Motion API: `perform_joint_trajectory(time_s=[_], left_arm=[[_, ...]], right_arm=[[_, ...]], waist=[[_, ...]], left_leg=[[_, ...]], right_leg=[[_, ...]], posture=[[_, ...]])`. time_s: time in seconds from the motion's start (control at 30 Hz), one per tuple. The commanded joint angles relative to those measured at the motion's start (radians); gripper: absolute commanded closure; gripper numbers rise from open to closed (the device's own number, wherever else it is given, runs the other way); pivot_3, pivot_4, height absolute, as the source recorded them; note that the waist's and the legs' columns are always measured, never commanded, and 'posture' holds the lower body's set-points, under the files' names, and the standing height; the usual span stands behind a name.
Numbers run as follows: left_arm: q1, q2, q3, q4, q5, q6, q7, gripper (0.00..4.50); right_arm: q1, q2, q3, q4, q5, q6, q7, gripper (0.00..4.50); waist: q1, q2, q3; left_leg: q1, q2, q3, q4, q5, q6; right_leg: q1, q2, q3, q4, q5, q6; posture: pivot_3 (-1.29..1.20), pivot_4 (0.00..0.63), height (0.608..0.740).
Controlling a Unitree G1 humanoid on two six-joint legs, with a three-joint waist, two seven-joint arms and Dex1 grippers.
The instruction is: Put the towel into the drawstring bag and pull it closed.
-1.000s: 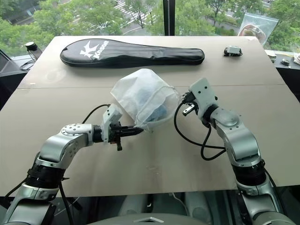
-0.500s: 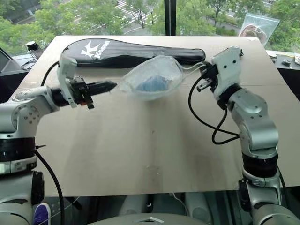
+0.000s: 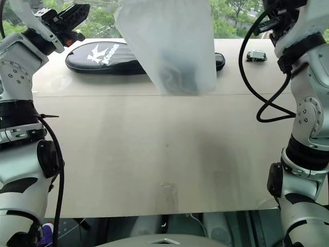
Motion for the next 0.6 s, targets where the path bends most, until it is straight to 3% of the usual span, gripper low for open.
perform_joint_trajectory(time_s=[0.03, 0.2, 0.3, 0.47, 0.6], left_arm=[[0.012, 0.007, 0.048, 0.112, 0.090, -0.080, 0.189, 4.45], [-0.003, -0.008, 0.150, 0.196, 0.092, -0.187, 0.367, 4.45], [0.004, -0.028, 0.198, 0.182, 0.071, -0.245, 0.385, 4.45], [0.072, -0.093, 0.171, 0.061, 0.001, -0.170, 0.263, 4.45], [0.183, -0.163, 0.099, -0.132, -0.088, -0.026, 0.140, 4.45]], right_arm=[[-0.029, 0.039, -0.155, 0.026, -0.030, 0.008, -0.189, 4.50], [-0.082, 0.079, -0.332, 0.076, 0.016, 0.012, -0.362, 4.50], [-0.089, 0.075, -0.418, 0.123, 0.063, 0.026, -0.398, 4.50], [-0.036, 0.072, -0.319, 0.060, 0.217, 0.101, -0.245, 4.50], [0.043, 0.109, -0.187, -0.103, 0.471, 0.245, -0.104, 4.50]], waist=[[0.000, 0.000, 0.000], [0.004, 0.000, 0.000], [0.006, 0.000, 0.000], [0.002, 0.000, 0.000], [-0.011, 0.000, 0.000]], left_leg=[[0.000, 0.000, 0.000, 0.000, 0.000, 0.000], [-0.003, 0.000, 0.000, 0.002, 0.000, 0.000], [-0.004, 0.000, 0.000, 0.001, 0.000, 0.000], [-0.002, -0.001, 0.002, 0.001, 0.000, 0.000], [-0.001, 0.000, 0.002, 0.002, 0.000, 0.000]], right_leg=[[0.000, 0.000, 0.000, 0.001, 0.000, 0.000], [-0.004, -0.001, 0.000, 0.004, 0.000, 0.000], [-0.004, -0.002, 0.000, 0.003, 0.000, 0.000], [-0.004, -0.002, 0.001, 0.005, 0.000, 0.000], [-0.004, -0.001, 0.002, 0.008, 0.000, 0.000]], posture=[[0.00, 0.150, 0.740], [0.00, 0.150, 0.740], [0.00, 0.150, 0.740], [0.00, 0.150, 0.740], [0.00, 0.150, 0.740]])
